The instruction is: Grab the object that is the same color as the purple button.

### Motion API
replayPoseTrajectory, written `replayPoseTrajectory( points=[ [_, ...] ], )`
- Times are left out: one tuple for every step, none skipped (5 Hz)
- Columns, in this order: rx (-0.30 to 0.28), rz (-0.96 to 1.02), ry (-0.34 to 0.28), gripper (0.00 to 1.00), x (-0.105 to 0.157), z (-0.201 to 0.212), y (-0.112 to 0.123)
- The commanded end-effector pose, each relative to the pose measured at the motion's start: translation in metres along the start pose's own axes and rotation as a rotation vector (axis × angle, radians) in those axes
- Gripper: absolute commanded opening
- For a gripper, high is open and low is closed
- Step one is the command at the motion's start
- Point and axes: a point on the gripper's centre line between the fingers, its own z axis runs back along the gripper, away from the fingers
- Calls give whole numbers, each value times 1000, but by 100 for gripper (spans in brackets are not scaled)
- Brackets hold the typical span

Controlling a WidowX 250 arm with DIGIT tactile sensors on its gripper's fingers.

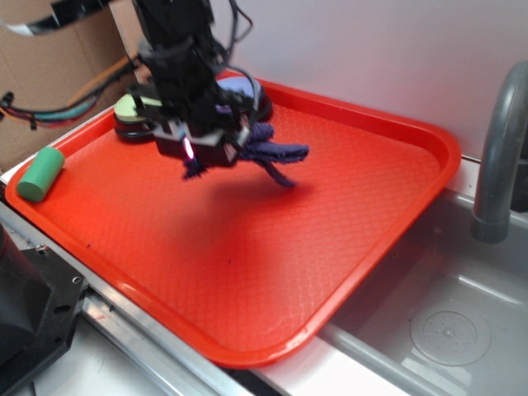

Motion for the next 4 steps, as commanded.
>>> replayPoseTrajectory(
  points=[
    [-152,-96,-16,0,11,73,10],
    [-176,-87,-96,0,7,100,15],
    [-175,-37,-175,0,2,123,24],
    [-182,-11,-169,0,-4,127,31]
  ],
)
